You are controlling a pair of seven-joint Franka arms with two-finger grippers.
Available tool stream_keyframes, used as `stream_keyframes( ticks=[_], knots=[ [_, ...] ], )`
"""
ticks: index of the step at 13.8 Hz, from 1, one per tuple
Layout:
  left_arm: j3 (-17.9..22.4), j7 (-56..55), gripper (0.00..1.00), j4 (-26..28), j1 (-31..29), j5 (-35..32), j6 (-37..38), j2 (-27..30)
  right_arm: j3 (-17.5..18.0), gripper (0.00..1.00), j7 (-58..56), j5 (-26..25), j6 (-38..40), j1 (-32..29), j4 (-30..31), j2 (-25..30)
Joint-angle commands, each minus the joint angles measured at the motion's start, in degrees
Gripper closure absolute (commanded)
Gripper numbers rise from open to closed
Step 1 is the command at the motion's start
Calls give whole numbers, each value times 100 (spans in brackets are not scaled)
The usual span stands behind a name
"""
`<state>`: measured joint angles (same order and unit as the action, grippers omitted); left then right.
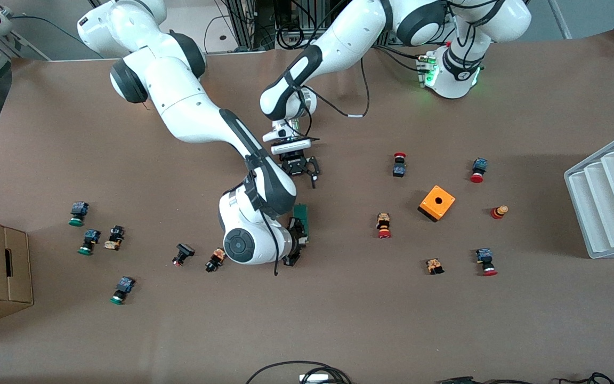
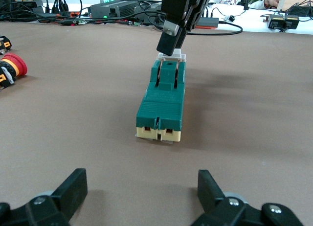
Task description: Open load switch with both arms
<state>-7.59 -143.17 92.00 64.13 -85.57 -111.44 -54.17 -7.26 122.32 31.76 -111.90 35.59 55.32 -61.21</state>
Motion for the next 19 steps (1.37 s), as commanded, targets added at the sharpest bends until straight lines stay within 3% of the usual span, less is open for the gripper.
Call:
stream_keyframes(
  ticks=[1, 19],
  knots=[
    [-40, -194, 0, -95, 12, 49, -141, -331, 23, 71, 55, 146, 63, -9, 32, 74],
    [-40, -194, 0, -95, 12, 49, -141, -331, 32, 71, -68, 137, 28, 62, 585, 479]
  ],
)
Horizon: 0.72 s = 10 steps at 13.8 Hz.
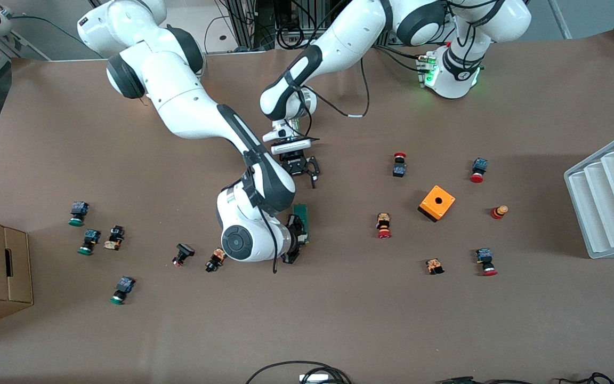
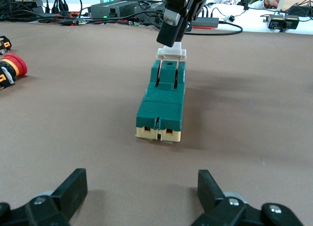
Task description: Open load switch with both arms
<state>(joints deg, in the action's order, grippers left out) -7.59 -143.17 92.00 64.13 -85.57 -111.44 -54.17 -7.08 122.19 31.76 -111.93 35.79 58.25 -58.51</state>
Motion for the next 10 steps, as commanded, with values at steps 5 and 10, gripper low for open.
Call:
stream_keyframes(
  ticks=[5, 10],
  knots=[
    [-40, -194, 0, -95, 12, 50, -141, -331, 23, 71, -134, 137, 22, 87, 547, 314],
    [-40, -194, 0, -95, 12, 50, -141, -331, 58, 71, -160, 67, 5, 122, 739, 427]
  ],
)
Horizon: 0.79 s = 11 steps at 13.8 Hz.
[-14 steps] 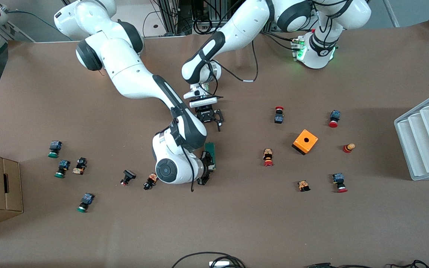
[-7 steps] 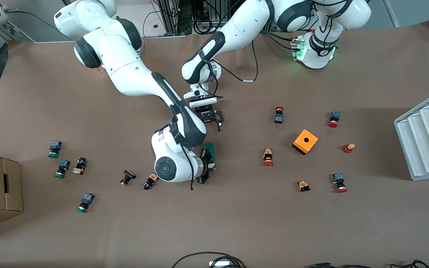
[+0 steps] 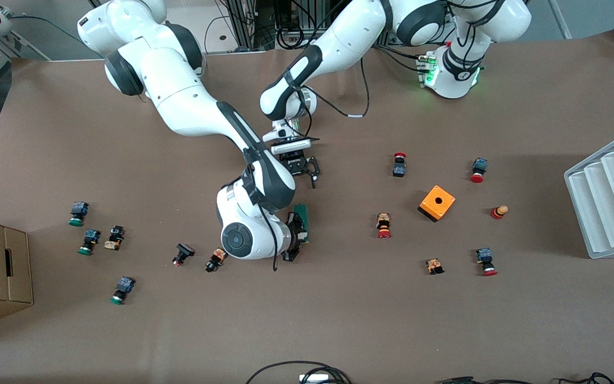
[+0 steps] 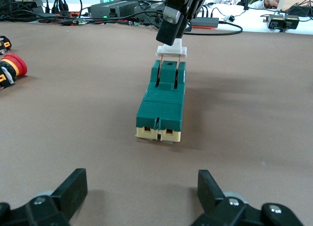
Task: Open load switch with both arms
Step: 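Push the white handle down flat with the right gripper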
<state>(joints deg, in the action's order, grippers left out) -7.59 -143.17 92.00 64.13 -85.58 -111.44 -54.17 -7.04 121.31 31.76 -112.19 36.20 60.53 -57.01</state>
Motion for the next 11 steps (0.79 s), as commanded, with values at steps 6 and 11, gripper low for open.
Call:
stream_keyframes(
  ticks=[6, 11],
  knots=[
    [-40, -194, 0, -95, 12, 50, -142, -331, 186, 71, -63, -65, 22, 71, 644, 427],
    [-40, -194, 0, -95, 12, 50, -142, -331, 186, 71, -72, -65, 57, 71, 776, 612]
  ],
)
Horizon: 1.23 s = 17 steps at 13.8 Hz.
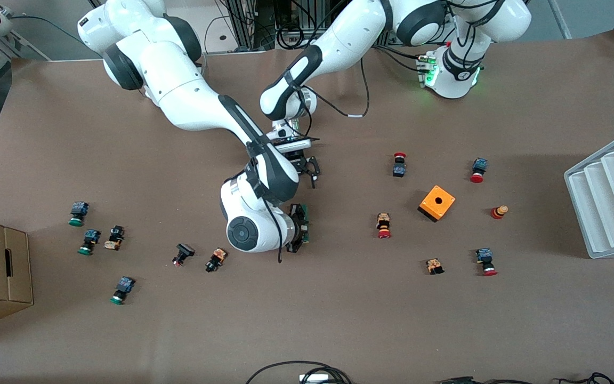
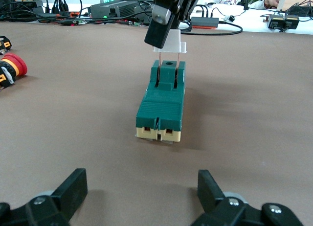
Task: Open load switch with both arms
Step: 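Push the white handle down flat with the right gripper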
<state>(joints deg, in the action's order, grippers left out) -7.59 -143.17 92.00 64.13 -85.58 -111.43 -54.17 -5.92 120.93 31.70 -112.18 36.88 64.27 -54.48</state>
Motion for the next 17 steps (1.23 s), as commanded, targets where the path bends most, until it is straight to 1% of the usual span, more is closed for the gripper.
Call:
stream_keyframes(
  ticks=[1, 5, 7, 13, 15, 17],
  knots=[
    [-40, -194, 0, -95, 11, 50, -142, -331, 73, 71, -34, -68, 73, 3, 403, 376],
    [-40, -194, 0, -95, 11, 50, -142, -331, 82, 71, -87, -138, 38, 21, 560, 456],
    [-40, -194, 0, -95, 11, 50, -142, -331, 144, 72, -87, -243, 21, 30, 605, 473],
    [-40, -194, 0, -95, 11, 50, -142, -331, 153, 72, -113, -270, 21, 38, 859, 667],
    [-40, -194, 0, -95, 11, 50, -142, -331, 161, 72, -113, -366, 12, 47, 895, 684],
    [-40, -194, 0, -95, 11, 50, -142, -331, 223, 72, -113, -393, -23, 47, 982, 728]
  ],
)
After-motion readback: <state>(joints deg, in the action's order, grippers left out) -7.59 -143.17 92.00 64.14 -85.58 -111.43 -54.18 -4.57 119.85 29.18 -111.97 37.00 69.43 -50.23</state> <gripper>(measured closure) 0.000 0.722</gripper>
